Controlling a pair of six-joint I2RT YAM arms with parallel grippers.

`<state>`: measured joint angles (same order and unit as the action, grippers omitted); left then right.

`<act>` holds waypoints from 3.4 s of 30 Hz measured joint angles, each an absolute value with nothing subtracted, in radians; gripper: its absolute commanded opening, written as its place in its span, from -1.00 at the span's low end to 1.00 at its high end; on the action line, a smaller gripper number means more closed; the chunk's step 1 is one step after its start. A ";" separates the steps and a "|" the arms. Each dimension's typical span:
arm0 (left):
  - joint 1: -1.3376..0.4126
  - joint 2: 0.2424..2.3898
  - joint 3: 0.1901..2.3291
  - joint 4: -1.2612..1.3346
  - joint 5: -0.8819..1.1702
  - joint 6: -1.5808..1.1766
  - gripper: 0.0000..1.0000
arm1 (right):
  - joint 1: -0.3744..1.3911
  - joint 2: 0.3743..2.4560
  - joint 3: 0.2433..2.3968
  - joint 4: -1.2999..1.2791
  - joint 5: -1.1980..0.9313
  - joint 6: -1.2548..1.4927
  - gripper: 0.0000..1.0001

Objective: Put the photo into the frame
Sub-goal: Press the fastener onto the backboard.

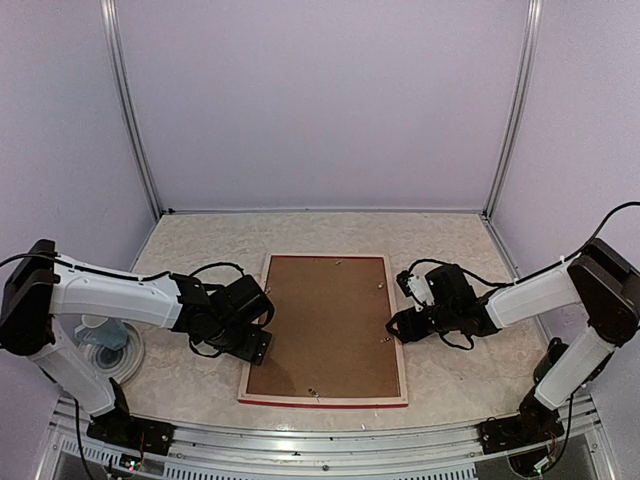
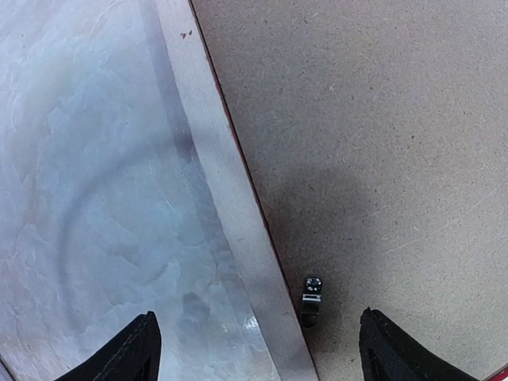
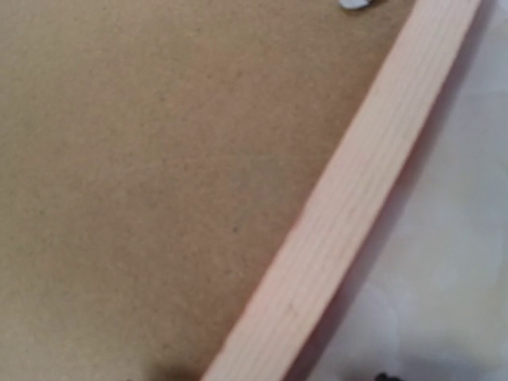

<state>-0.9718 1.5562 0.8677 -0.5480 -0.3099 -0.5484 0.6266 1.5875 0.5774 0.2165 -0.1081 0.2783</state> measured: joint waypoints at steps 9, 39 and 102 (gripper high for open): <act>-0.956 1.560 0.871 -0.566 -0.310 -0.536 0.50 | 0.627 1.595 0.583 0.221 -0.109 0.279 0.25; -0.920 1.605 0.870 -0.528 -0.305 -0.508 0.28 | 0.627 1.600 0.583 0.231 -0.110 0.280 0.26; -0.959 1.624 0.875 -0.526 -0.300 -0.573 -0.68 | 0.630 1.635 0.611 0.242 -0.131 0.289 -0.15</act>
